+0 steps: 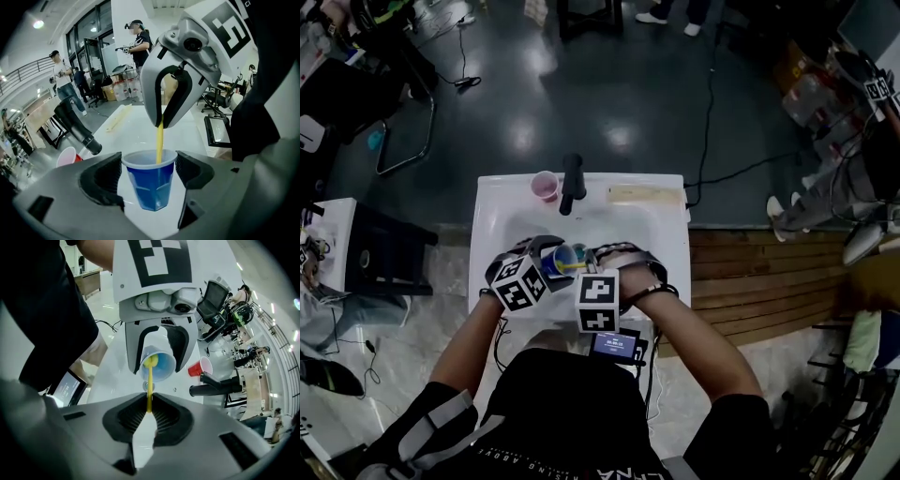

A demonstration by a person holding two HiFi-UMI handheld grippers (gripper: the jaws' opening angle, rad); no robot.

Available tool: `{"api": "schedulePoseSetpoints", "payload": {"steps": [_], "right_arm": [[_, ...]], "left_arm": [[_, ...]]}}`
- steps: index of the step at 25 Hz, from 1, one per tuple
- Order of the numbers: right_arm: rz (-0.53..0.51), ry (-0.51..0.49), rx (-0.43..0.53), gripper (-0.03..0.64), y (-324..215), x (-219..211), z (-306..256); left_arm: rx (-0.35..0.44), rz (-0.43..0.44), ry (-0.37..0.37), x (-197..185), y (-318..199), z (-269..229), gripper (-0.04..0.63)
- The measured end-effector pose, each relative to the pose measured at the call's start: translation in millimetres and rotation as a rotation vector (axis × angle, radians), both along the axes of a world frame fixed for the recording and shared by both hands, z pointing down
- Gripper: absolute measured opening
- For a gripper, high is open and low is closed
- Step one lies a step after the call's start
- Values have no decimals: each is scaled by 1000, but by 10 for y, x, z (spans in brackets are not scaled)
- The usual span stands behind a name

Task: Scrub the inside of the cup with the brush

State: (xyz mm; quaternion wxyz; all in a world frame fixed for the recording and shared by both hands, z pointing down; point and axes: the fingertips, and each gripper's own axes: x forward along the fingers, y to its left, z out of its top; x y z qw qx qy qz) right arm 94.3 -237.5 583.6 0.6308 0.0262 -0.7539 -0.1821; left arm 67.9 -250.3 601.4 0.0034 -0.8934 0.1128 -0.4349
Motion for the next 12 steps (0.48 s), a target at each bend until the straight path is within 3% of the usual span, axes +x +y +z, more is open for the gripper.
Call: {"api": "schedulePoseSetpoints", "payload": {"steps": [12], "right_arm": [[32,48,41,41,-188,133,-43]], "left_arm": [[-9,28,-12,-15,61,30,362]]}}
